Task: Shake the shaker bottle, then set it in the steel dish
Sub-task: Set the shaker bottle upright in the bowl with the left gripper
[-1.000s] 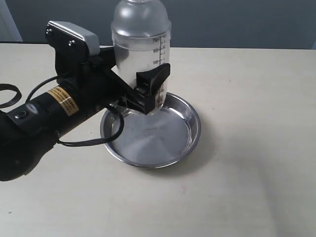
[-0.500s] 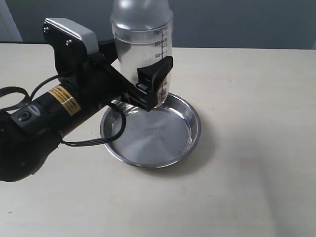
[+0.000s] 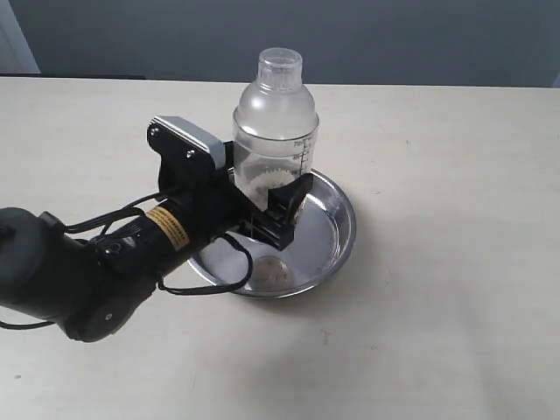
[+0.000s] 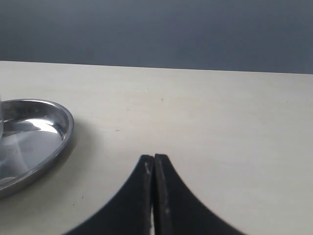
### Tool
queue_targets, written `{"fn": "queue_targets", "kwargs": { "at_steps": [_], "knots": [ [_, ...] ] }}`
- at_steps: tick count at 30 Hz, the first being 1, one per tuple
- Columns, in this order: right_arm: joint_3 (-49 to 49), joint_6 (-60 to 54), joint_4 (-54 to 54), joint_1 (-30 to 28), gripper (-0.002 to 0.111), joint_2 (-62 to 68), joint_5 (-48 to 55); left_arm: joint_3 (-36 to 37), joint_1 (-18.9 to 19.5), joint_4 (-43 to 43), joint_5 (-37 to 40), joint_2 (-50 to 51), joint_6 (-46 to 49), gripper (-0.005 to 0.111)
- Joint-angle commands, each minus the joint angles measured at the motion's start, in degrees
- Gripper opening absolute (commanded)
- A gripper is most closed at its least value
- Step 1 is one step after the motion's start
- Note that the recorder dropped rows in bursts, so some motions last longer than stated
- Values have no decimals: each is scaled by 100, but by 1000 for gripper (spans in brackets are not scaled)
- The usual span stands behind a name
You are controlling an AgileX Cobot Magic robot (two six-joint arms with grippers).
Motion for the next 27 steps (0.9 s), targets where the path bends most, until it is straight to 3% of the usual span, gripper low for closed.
{"fn": "queue_targets", "kwargs": {
  "at_steps": [1,27],
  "knots": [
    [7,-2,-2,21,-1,-22,-53,-176,-15,-203,-358,135,127,0],
    [7,-2,-2,21,-1,-22,-53,-756,5,-813,-358,1143,265,0]
  ]
}}
